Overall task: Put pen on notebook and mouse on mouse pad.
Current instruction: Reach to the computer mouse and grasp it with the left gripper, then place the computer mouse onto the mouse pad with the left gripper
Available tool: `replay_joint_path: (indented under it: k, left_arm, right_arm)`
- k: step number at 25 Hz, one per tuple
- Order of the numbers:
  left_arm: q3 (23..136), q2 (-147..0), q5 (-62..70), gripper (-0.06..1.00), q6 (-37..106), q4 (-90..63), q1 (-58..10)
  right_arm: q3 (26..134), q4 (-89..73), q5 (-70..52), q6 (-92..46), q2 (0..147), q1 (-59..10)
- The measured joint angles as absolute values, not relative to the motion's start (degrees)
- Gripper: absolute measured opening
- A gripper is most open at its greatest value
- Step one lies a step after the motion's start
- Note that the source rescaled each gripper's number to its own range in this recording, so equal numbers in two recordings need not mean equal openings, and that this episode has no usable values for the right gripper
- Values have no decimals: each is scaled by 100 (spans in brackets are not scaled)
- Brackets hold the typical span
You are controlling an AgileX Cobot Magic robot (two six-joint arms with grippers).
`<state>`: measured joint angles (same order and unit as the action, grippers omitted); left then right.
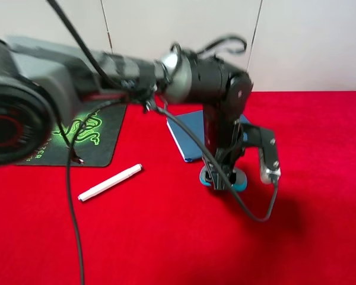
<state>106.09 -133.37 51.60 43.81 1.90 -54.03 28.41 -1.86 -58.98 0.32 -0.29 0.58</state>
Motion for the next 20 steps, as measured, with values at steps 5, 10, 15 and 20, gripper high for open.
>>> replay_joint_path:
  k: [5, 10, 15, 20]
  left_arm:
    - [10616, -12818, 5695, 53, 3876, 432, -5403]
    - [10616, -12383, 6228, 53, 3138, 941, -5403]
    - [10616, -12104, 6669, 53, 2776, 1250, -5265]
    - [10616, -11936, 6675, 53, 2601, 1298, -4705]
  right_arm:
    - [2841, -186, -5898, 32, -29, 58]
    - [2841, -186, -5898, 32, -29, 58]
    - [2841, -186, -5898, 32, -29, 58]
    - [2841, -186, -5898, 32, -29, 58]
